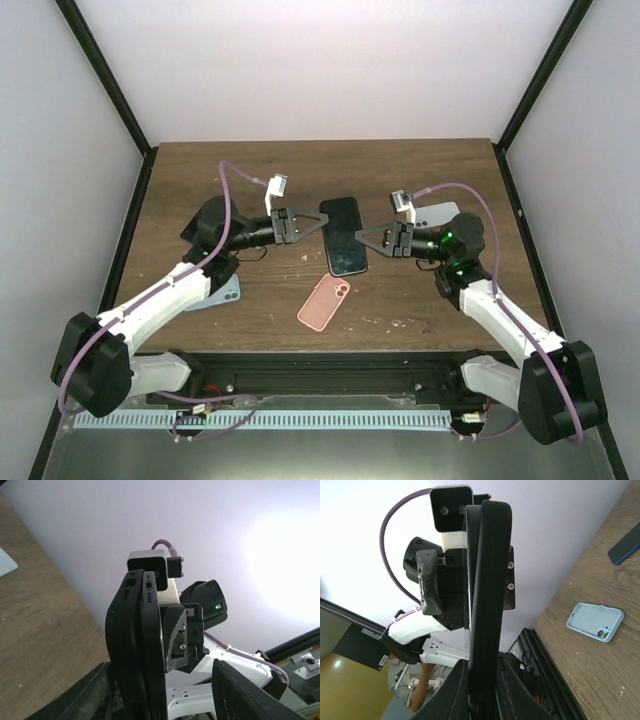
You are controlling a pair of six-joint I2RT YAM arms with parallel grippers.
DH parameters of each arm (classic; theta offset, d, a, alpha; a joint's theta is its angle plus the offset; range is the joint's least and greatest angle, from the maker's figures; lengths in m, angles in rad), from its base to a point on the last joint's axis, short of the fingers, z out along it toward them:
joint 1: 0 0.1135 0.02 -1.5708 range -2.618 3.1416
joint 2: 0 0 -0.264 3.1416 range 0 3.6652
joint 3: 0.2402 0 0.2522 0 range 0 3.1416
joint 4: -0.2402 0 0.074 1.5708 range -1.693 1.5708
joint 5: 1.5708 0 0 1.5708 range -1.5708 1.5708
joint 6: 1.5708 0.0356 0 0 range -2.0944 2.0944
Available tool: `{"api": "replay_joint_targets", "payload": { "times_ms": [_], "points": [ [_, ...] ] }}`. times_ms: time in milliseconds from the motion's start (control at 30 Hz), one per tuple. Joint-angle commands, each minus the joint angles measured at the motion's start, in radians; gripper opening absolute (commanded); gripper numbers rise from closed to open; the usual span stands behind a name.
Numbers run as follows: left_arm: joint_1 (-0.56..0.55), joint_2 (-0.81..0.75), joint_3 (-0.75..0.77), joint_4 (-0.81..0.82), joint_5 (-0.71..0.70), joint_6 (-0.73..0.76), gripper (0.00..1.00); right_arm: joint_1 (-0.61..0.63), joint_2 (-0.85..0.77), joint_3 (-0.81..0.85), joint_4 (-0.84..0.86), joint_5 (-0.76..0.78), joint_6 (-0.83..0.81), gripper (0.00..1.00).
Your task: Put the phone into the phone case
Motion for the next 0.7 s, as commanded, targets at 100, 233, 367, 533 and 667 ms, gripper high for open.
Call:
{"api": "replay_joint_targets", "payload": {
  "times_ms": [100, 233, 367, 533, 667],
  "points": [
    [0.002, -0.002, -0.024, 0.072, 0.011, -0.021, 0.31, 0.030, 0.000, 0.046, 0.092, 0.005, 0.042, 0.08],
    [0.003, 0.001, -0.022, 0.051, 0.002, -0.024, 0.13, 0.032, 0.005, 0.033, 0.077, 0.005, 0.035, 0.09],
    [0.002, 0.004, -0.004, -0.009, -0.006, -0.005, 0.05, 0.040, 0.009, 0.025, 0.085, 0.008, 0.042, 0.19],
    [0.003, -0.012, 0.013, -0.112, -0.026, 0.049, 0.03, 0.048, 0.017, 0.029, 0.029, 0.019, 0.010, 0.23],
    [0.003, -0.024, 0.037, -0.173, -0.016, 0.075, 0.09, 0.049, 0.010, 0.018, 0.031, 0.037, 0.025, 0.14]
  ]
}}
